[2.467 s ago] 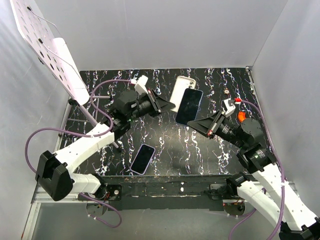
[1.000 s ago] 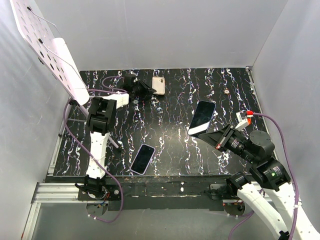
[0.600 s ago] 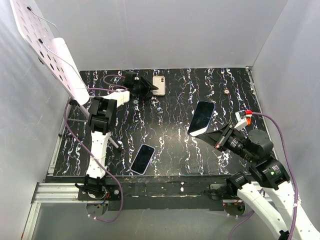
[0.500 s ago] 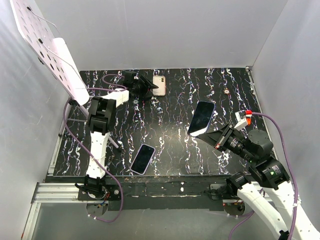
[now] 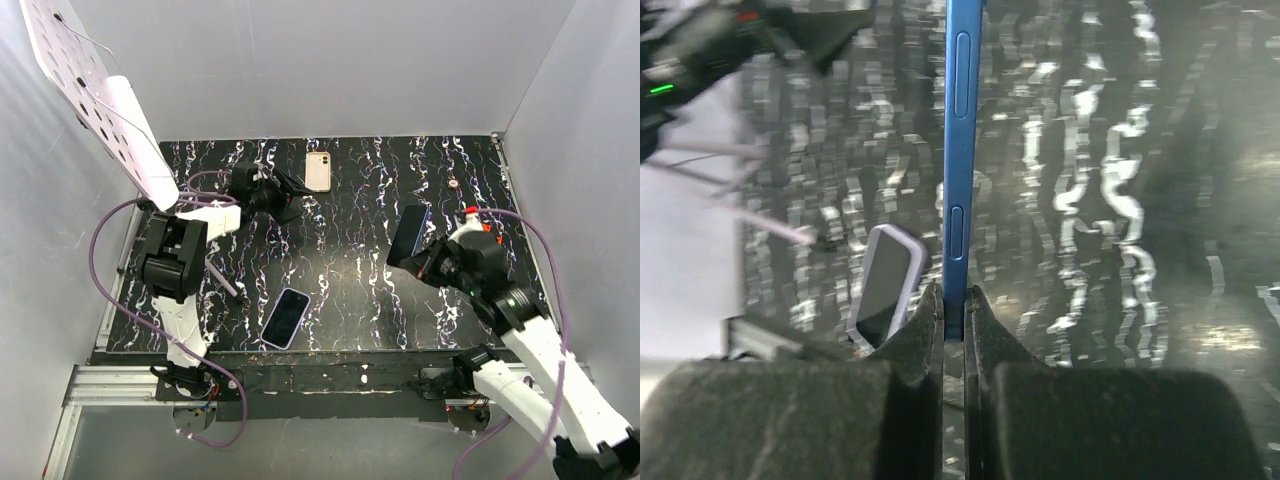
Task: Take the phone out of the phone case
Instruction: Place the phone at the center of the board.
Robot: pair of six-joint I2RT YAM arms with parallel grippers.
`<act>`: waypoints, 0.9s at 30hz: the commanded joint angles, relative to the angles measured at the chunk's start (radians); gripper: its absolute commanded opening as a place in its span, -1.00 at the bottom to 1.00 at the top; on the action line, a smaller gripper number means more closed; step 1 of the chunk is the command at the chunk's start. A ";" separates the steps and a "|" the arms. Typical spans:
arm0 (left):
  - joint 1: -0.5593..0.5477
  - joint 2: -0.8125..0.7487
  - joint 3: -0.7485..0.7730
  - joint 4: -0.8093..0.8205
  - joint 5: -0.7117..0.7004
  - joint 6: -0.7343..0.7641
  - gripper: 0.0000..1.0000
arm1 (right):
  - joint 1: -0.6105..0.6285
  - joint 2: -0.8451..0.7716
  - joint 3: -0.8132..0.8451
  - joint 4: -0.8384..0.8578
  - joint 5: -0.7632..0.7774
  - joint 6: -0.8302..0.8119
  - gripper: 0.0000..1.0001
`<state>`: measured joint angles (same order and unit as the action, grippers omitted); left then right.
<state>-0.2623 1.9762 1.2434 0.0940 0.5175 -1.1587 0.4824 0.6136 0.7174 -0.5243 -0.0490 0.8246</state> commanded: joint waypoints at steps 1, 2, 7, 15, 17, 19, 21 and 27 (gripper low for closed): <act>-0.061 -0.092 -0.110 0.167 0.121 -0.041 0.42 | -0.106 0.220 0.089 0.130 0.004 -0.205 -0.97; -0.081 -0.106 -0.128 0.182 0.131 -0.038 0.42 | -0.148 0.288 0.106 0.160 -0.049 -0.229 -0.97; -0.173 -0.145 -0.232 0.260 0.206 -0.058 0.41 | -0.345 0.676 0.316 0.256 -0.371 -0.323 -0.97; -0.279 -0.318 -0.375 0.251 0.196 0.016 0.42 | -0.400 1.188 0.809 0.138 -0.607 -0.444 -0.97; -0.305 -0.353 -0.395 0.244 0.191 0.054 0.43 | -0.401 1.282 0.898 0.147 -0.617 -0.415 -0.97; -0.319 -0.381 -0.394 0.199 0.200 0.112 0.43 | -0.406 1.365 0.979 0.155 -0.632 -0.394 -0.97; -0.328 -0.424 -0.394 0.133 0.194 0.177 0.43 | -0.407 1.457 1.089 0.132 -0.647 -0.395 -0.97; -0.341 -0.551 -0.427 0.029 0.213 0.347 0.50 | -0.430 1.679 1.328 -0.021 -0.612 -0.458 -0.97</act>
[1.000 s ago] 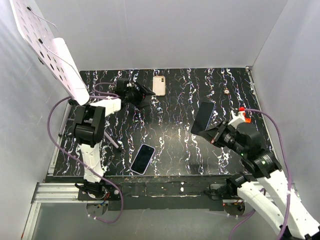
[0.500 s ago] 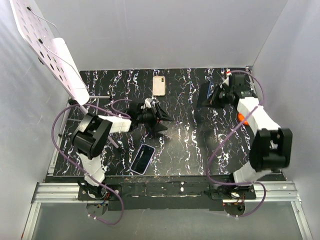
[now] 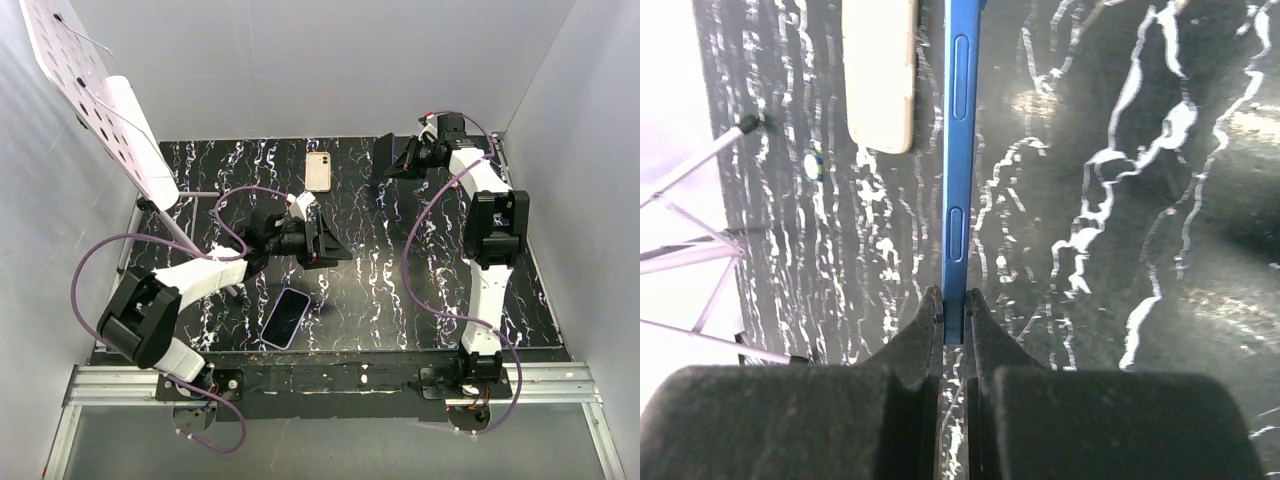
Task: Take the phone out of the phone case
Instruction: Place the phone at the center of the board.
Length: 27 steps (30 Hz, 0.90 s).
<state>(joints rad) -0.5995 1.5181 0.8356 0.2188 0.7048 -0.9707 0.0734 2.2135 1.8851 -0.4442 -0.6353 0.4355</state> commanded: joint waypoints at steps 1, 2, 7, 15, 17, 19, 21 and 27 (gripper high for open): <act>-0.005 -0.113 -0.015 -0.125 0.031 0.193 0.50 | -0.023 0.124 0.231 -0.155 -0.011 -0.110 -0.97; -0.003 -0.128 -0.004 -0.151 0.032 0.214 0.51 | -0.030 0.167 0.286 -0.203 -0.023 -0.128 -0.97; -0.003 -0.217 0.029 -0.271 0.012 0.302 0.56 | -0.057 0.248 0.365 -0.252 -0.058 -0.190 -0.97; -0.003 -0.277 0.046 -0.410 -0.017 0.397 0.67 | -0.098 0.324 0.474 -0.372 -0.015 -0.270 -0.96; -0.003 -0.288 0.059 -0.469 -0.054 0.437 0.75 | -0.104 0.339 0.500 -0.393 -0.011 -0.284 -0.88; -0.003 -0.299 0.071 -0.515 -0.088 0.472 0.78 | -0.106 0.333 0.499 -0.393 0.017 -0.287 -0.65; -0.003 -0.306 0.088 -0.558 -0.111 0.497 0.79 | -0.106 0.333 0.505 -0.392 0.037 -0.285 -0.25; -0.003 -0.325 0.097 -0.572 -0.102 0.501 0.81 | -0.095 0.296 0.670 -0.497 0.412 -0.255 0.62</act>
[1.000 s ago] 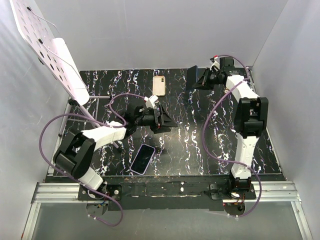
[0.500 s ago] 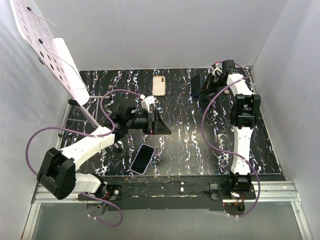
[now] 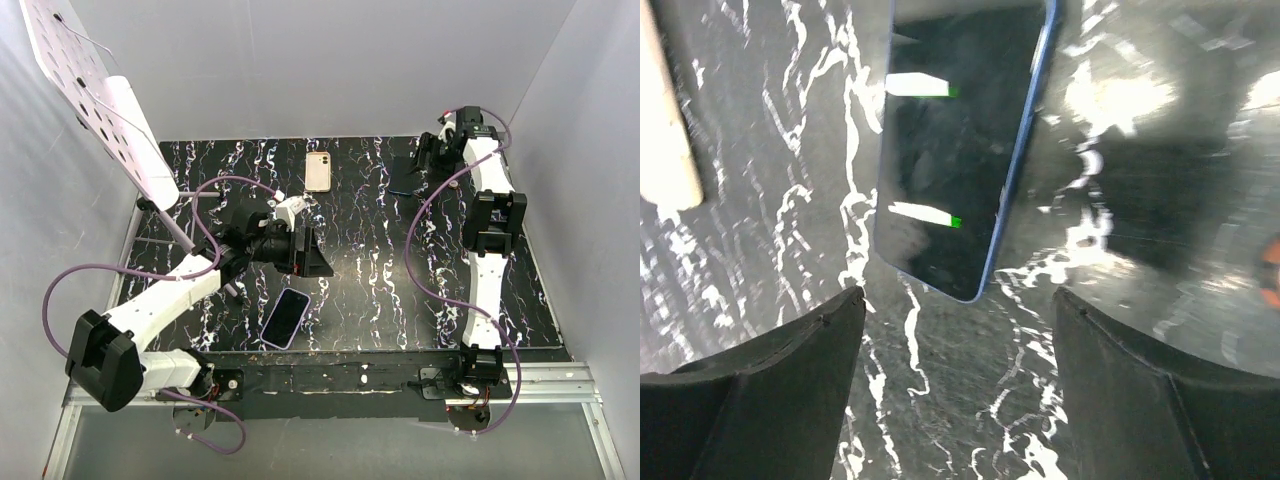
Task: Take the phone out of the phone case
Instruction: Place the phone at the center of the board, then pick up the phone at the center of the board.
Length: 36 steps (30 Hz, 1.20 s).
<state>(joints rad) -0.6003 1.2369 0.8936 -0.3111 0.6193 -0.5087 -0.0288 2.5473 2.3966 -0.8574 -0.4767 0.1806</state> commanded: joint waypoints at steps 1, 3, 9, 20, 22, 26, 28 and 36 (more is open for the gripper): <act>-0.003 -0.037 0.038 -0.046 -0.029 0.042 0.81 | 0.007 -0.064 0.174 -0.106 0.301 0.011 0.64; -0.003 -0.022 0.042 -0.072 -0.075 0.047 0.78 | 0.007 -0.183 0.091 -0.109 0.366 0.063 0.67; -0.004 0.065 0.060 -0.210 -0.281 0.016 0.75 | 0.058 -0.675 -0.539 0.111 0.181 0.209 0.67; -0.228 0.070 -0.007 -0.333 -0.752 0.024 0.97 | 0.328 -1.343 -1.284 0.514 0.000 0.395 0.71; -0.260 0.084 -0.031 -0.353 -0.808 -0.002 0.96 | 0.329 -1.407 -1.314 0.508 0.004 0.402 0.71; -0.277 0.099 -0.080 -0.372 -0.829 -0.050 0.96 | 0.329 -1.498 -1.326 0.457 0.053 0.381 0.72; -0.277 0.092 -0.103 -0.347 -0.798 -0.028 0.96 | 0.328 -1.518 -1.327 0.443 0.035 0.384 0.71; -0.277 0.162 -0.093 -0.316 -0.653 0.067 0.96 | 0.331 -1.541 -1.341 0.462 -0.025 0.421 0.64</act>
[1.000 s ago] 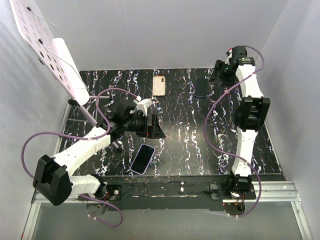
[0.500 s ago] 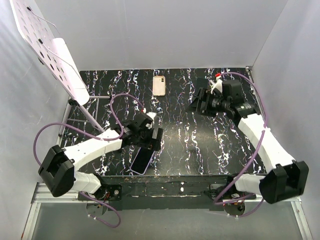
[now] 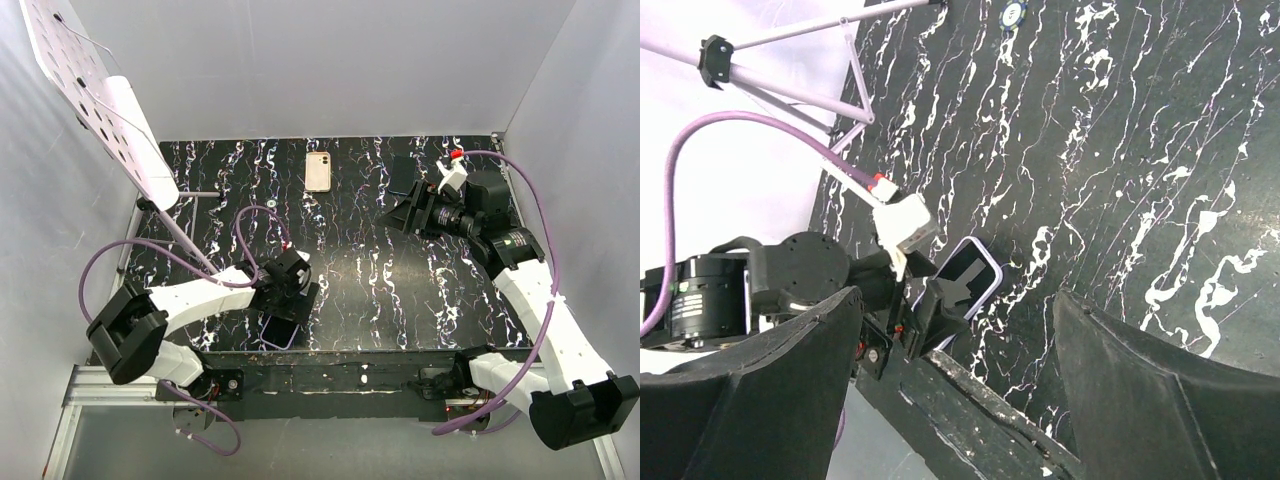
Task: Take the phone out of the phone case
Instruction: Pick up the phone at the center of the board.
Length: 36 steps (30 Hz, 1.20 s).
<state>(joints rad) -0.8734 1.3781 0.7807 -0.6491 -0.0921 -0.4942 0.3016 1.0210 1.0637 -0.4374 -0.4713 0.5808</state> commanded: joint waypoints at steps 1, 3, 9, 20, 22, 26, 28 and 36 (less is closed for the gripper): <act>-0.004 0.025 0.022 0.019 0.060 0.060 0.97 | -0.001 -0.018 -0.008 0.039 -0.027 0.017 0.65; -0.004 0.030 0.023 0.014 0.055 0.062 0.96 | 0.001 -0.030 -0.008 0.032 -0.012 0.014 0.64; -0.003 0.078 0.042 -0.011 0.015 0.062 0.96 | 0.001 -0.042 -0.010 0.034 -0.007 0.008 0.65; 0.004 0.180 0.051 0.026 0.146 0.103 0.22 | 0.001 -0.051 -0.044 0.003 0.011 -0.012 0.65; 0.004 0.167 0.060 0.025 0.138 0.112 -0.07 | -0.001 -0.062 -0.070 -0.004 0.022 -0.019 0.65; 0.004 0.124 0.095 0.034 0.135 0.149 -0.48 | -0.001 -0.076 -0.110 -0.050 0.062 -0.047 0.65; 0.004 0.096 0.112 0.049 0.140 0.181 -0.63 | -0.001 -0.078 -0.125 -0.072 0.074 -0.061 0.65; 0.001 -0.057 0.164 0.183 0.173 0.360 -1.00 | -0.024 -0.004 -0.310 -0.008 -0.193 -0.026 0.66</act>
<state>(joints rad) -0.8680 1.4509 0.8703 -0.6075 0.0349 -0.2592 0.2882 0.9752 0.8398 -0.4911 -0.4976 0.5461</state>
